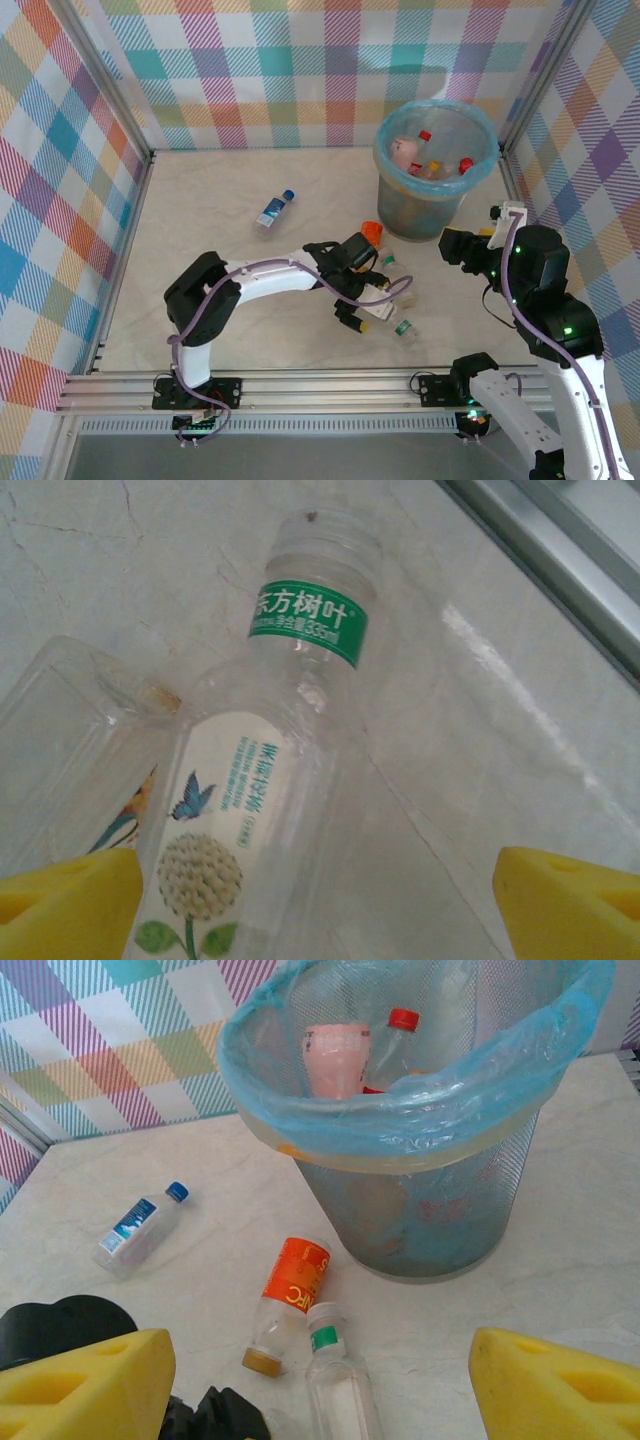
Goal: Put the plastic bottles in the bin
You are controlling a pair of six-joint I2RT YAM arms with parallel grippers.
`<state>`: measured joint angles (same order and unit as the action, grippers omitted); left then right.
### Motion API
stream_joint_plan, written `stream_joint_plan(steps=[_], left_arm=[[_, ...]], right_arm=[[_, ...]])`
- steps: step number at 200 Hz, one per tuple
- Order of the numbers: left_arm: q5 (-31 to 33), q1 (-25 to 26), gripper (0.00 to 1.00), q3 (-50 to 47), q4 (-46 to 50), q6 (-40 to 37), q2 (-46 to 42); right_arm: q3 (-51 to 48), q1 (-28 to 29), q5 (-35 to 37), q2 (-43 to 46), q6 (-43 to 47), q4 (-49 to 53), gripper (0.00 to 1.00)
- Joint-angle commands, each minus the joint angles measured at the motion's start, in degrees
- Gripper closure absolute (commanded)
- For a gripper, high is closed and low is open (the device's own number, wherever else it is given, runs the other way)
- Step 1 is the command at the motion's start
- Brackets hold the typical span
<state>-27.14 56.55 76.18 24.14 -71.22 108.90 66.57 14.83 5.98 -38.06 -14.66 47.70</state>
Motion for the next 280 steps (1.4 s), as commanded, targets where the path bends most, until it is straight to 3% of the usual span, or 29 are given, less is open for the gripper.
stream_joint_plan(steps=[1, 47, 169, 215, 280], left_arm=[[-0.93, 0.57, 0.10, 2.77, -1.38, 0.96, 1.99], [1.12, 0.57, 0.17, 6.79, 2.52, 1.09, 6.86], [3.15, 0.41, 0.38, 9.07, 9.85, -0.78, 8.91], [0.36, -1.04, 0.51, 6.68, 7.24, 1.83, 4.01], [-1.09, -4.70, 0.56, -3.29, -1.87, 8.91, -9.21]], right_arm=[[-0.36, 0.29, 0.52, 0.00, 0.82, -0.50, 0.23], [-0.82, 0.29, 0.79, -0.34, 1.56, -0.94, 0.22], [-0.87, 0.28, 1.89, -1.02, 2.77, -1.34, 0.23], [0.99, 0.28, 0.89, -3.27, 3.30, -2.01, 0.23], [4.75, 0.24, -3.22, -6.11, 3.26, -3.33, 0.25]])
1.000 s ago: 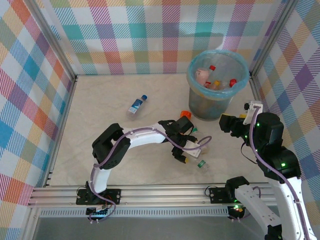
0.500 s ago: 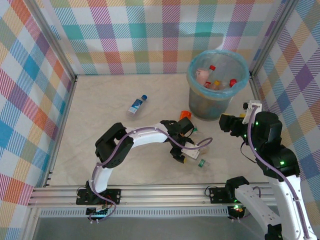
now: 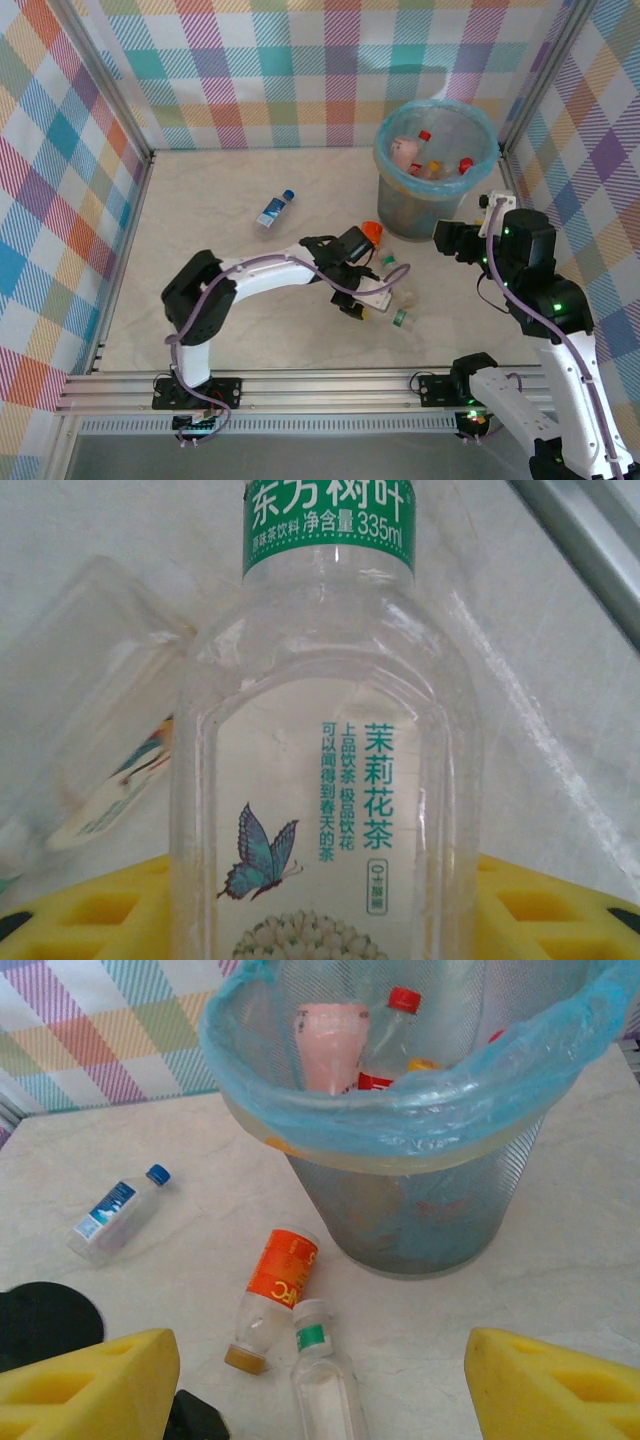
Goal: Put the plastic bottles in the bin
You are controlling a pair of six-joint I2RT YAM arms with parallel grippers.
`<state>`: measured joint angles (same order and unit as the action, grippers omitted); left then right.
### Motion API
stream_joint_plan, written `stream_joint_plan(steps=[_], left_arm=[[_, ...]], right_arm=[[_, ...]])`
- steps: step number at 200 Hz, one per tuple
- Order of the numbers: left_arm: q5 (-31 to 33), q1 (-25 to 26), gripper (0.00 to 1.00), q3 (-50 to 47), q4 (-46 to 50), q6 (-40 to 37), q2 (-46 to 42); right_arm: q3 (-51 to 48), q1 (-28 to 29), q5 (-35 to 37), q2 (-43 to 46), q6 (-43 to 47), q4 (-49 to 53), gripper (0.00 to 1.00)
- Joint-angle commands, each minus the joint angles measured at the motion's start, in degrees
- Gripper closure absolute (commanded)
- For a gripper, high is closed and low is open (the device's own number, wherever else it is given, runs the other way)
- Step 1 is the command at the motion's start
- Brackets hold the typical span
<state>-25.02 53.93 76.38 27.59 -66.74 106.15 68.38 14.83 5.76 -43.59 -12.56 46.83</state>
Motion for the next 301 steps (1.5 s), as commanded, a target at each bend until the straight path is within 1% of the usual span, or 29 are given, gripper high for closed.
stream_joint_plan(steps=[1, 20, 31, 52, 72, 91, 110, 126, 158, 189, 248, 275, 285, 301], left_arm=[[-3.25, -2.16, 0.56, -3.59, -5.69, 4.69, -6.78], [-3.97, -3.42, 0.57, -7.56, -11.12, 9.78, -11.86], [-3.65, -3.73, 0.58, -9.13, -15.88, 13.47, -14.37], [-2.90, -4.09, 0.59, -10.94, -20.92, 20.54, -17.76], [-1.44, -4.31, 0.59, -11.43, -24.85, 27.17, -19.51], [0.52, -4.52, 0.60, -11.52, -28.38, 33.32, -20.48], [1.68, -4.51, 0.60, -11.43, -31.81, 38.93, -21.30], [1.93, -4.52, 0.60, -11.10, -33.95, 42.13, -21.93], [3.38, -4.49, 0.61, -9.35, -35.19, 45.82, -22.37], [2.51, -4.48, 0.61, -8.69, -36.77, 47.20, -22.97], [2.43, -4.53, 0.61, -6.43, -39.99, 52.32, -22.31], [1.93, -4.53, 0.61, -4.88, -40.78, 53.03, -21.38], [1.49, -4.52, 0.61, -4.18, -40.78, 53.01, -21.09], [1.50, -4.59, 0.61, -3.48, -40.78, 52.69, -20.79]], right_arm=[[3.01, 0.26, -3.15, -0.64, 1.19, -2.54, 0.25], [4.47, 0.29, -5.46, -1.51, 1.13, -3.59, 0.25], [5.34, 0.29, -6.95, -1.91, 1.04, -4.31, 0.26], [6.42, 0.28, -11.98, -2.34, 0.74, -6.55, 0.26], [6.13, 0.24, -18.06, -2.22, 0.40, -9.00, 0.26], [5.16, 0.28, -22.17, -2.35, -0.24, -10.66, 0.26], [4.54, 0.29, -24.13, -2.72, -0.97, -11.49, 0.26], [4.50, 0.26, -24.68, -3.37, -1.44, -11.54, 0.25], [4.33, 0.29, -24.85, -4.40, -2.94, -11.41, 0.24], [4.36, 0.28, -22.12, -5.48, -5.10, -11.47, 0.22], [7.58, 0.24, -22.92, -10.66, -6.84, -9.65, 0.22], [7.50, 0.28, -22.98, -11.90, -7.75, -9.91, 0.22], [7.56, 0.29, -23.35, -12.36, -8.46, -10.24, 0.23], [7.49, 0.27, -25.09, -12.66, -9.72, -11.45, 0.29]])
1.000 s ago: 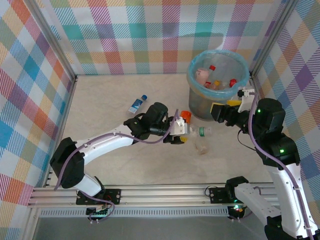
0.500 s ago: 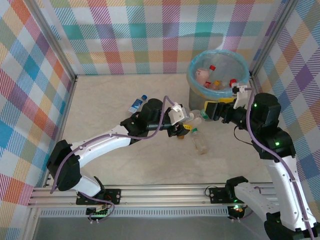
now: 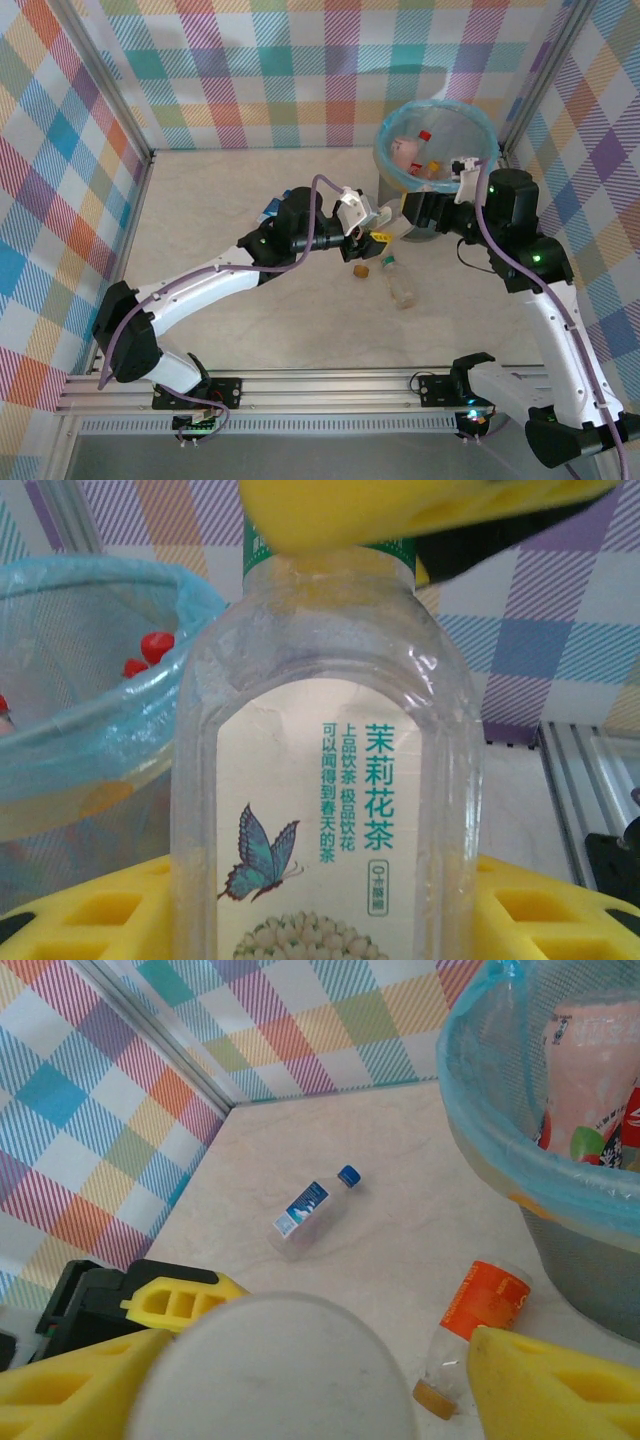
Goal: Put the plastic bottles in the bin
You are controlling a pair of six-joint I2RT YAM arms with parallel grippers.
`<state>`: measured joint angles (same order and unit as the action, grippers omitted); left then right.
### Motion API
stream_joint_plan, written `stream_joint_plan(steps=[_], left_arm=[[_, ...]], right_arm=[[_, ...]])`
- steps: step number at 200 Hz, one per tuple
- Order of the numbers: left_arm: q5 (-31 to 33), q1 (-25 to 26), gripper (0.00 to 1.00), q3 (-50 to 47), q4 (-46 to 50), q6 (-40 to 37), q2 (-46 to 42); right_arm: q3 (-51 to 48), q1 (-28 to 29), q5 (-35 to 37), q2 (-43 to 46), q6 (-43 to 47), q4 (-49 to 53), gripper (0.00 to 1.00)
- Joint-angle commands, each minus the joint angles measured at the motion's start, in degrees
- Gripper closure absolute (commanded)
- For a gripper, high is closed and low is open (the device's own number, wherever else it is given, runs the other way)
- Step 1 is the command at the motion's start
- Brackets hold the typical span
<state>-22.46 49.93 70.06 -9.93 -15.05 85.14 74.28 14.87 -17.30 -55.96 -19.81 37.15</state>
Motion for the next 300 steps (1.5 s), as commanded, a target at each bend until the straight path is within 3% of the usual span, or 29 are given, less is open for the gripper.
stream_joint_plan(steps=[1, 63, 140, 199, 209, 300], left_arm=[[-1.03, -0.57, 0.61, 2.91, -3.25, 0.99, 0.21], [-0.39, -0.89, 0.58, 6.93, -2.37, 0.83, 1.74], [3.69, -0.93, 0.40, 7.06, -4.09, -1.04, 1.15], [5.68, -1.11, 0.10, 9.20, -6.58, -0.92, 2.04], [7.21, -1.21, 0.00, 9.34, -6.84, -0.71, 1.89], [12.38, -4.28, 0.00, 3.50, -6.37, 1.05, -3.70]], right_arm=[[1.53, 0.23, -2.12, -0.24, -2.53, -1.88, 0.30], [-0.33, 0.24, -2.24, 2.44, -2.81, -5.79, 0.68], [9.14, 0.24, 1.04, -0.84, 1.76, -4.99, 0.90], [20.03, 0.24, 9.22, -4.96, 8.84, -3.91, 0.97], [21.71, 0.24, 11.31, -5.74, 10.58, -3.93, 0.98], [35.94, 0.24, 36.45, -22.87, 29.57, -2.07, 0.98]])
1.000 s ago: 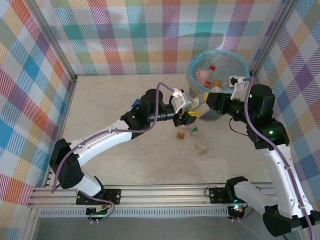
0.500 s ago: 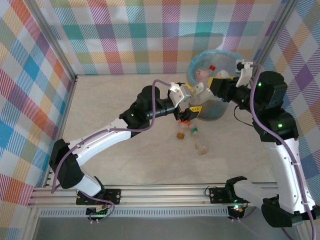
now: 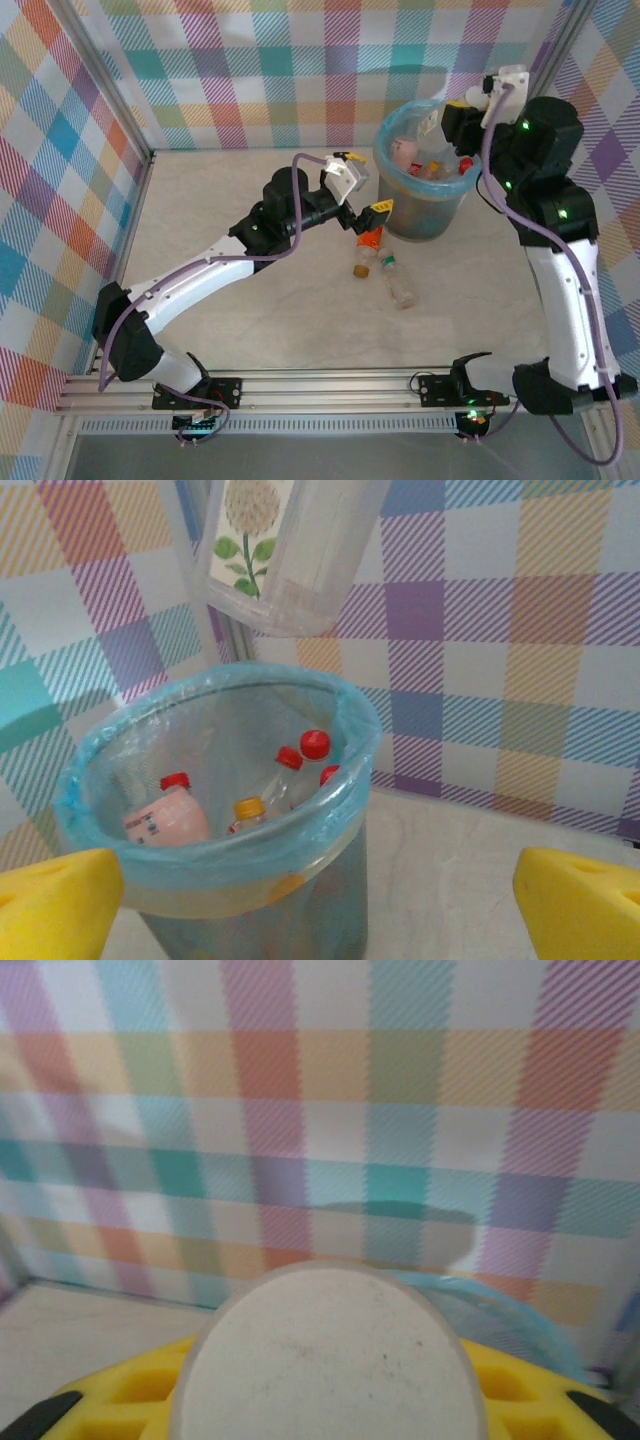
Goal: Put the plastic bottles in the bin
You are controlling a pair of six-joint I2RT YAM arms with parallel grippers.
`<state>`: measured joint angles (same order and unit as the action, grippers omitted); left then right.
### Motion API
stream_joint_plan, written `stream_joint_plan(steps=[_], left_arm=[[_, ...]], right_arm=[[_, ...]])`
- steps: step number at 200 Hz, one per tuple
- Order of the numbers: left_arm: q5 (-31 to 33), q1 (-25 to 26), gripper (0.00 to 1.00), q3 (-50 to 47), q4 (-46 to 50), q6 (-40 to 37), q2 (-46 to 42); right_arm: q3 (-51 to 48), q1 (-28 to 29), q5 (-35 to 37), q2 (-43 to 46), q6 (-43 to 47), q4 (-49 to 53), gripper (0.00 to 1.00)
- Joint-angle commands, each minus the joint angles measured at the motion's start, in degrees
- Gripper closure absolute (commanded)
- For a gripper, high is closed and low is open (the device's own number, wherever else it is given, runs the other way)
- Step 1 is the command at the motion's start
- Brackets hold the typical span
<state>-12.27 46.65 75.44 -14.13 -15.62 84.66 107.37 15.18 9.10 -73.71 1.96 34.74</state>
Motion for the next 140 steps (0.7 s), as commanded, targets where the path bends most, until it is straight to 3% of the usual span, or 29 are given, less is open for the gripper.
stream_joint_plan(steps=[1, 37, 114, 140], left_arm=[[2.36, -1.02, 0.00, -1.97, -2.15, 1.67, -3.29], [8.38, -4.40, 0.00, -5.51, -1.36, 7.50, -5.66], [8.60, -8.13, 0.00, -9.01, 2.09, 11.12, -8.17], [9.10, -8.80, 0.00, -10.58, 2.09, 11.92, -9.02]], right_arm=[[2.98, -0.06, 10.23, -5.34, 7.84, 0.42, 0.98], [2.69, 0.60, 14.41, -12.79, 8.48, -0.04, 0.98], [-0.51, 2.31, 23.95, -24.60, 17.08, -10.21, 0.90], [-1.57, 3.29, 27.33, -25.84, 20.01, -14.00, 0.73]])
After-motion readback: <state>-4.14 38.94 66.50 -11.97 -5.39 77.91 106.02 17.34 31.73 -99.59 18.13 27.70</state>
